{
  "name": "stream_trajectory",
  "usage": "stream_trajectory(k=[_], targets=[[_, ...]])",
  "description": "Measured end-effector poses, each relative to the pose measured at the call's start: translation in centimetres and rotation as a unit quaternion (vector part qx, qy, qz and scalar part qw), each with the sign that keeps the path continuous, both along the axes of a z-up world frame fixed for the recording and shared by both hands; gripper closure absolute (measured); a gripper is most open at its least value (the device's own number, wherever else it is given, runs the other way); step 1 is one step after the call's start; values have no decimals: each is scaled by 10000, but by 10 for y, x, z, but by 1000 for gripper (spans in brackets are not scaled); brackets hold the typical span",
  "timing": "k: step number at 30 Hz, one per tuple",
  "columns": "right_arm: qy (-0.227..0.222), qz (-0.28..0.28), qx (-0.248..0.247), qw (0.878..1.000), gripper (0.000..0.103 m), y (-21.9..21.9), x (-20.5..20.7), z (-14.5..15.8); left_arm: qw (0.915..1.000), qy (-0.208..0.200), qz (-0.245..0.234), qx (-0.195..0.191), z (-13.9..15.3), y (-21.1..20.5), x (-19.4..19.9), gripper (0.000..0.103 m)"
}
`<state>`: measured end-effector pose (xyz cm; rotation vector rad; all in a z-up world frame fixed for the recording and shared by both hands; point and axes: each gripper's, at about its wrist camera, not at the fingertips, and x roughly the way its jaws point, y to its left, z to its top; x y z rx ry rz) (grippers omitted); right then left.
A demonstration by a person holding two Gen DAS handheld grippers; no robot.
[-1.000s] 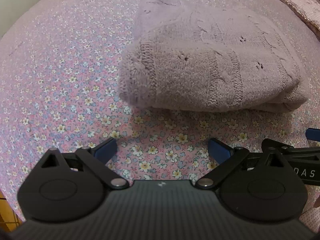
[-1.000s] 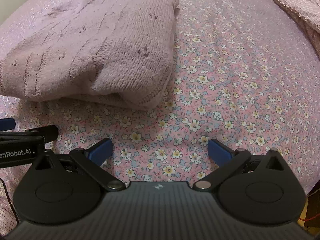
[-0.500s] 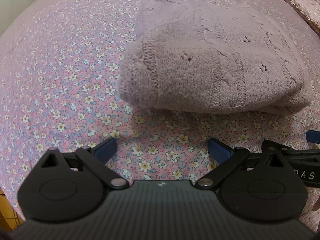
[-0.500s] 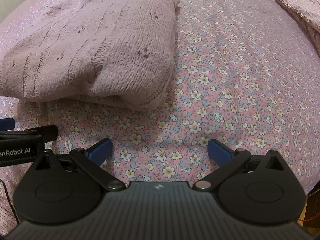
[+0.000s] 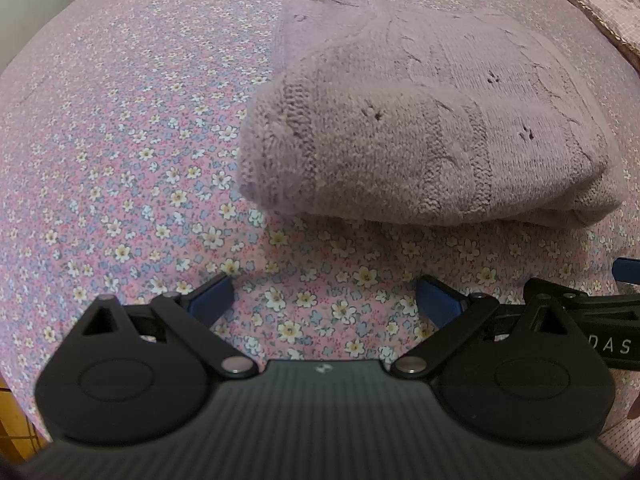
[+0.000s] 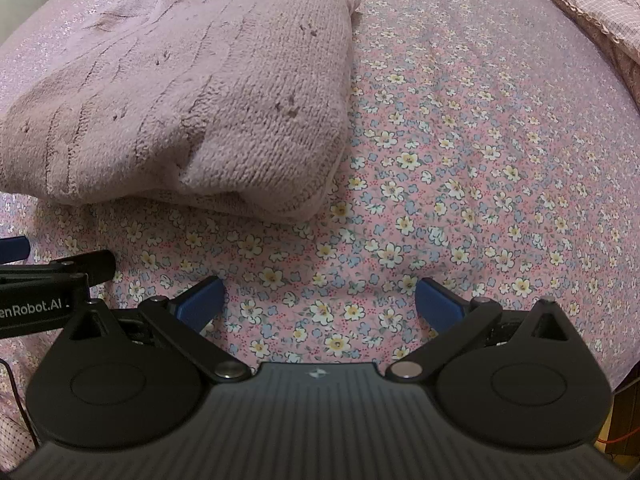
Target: Fold small clothes
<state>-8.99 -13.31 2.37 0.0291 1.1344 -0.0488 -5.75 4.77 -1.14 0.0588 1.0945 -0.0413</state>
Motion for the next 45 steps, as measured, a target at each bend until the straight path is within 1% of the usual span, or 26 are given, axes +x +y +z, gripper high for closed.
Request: stream_trajectory(k=[45], targets=[[-19, -16, -14, 10000, 0, 1, -1, 0, 10000, -32, 32, 14, 1, -1, -4, 2]])
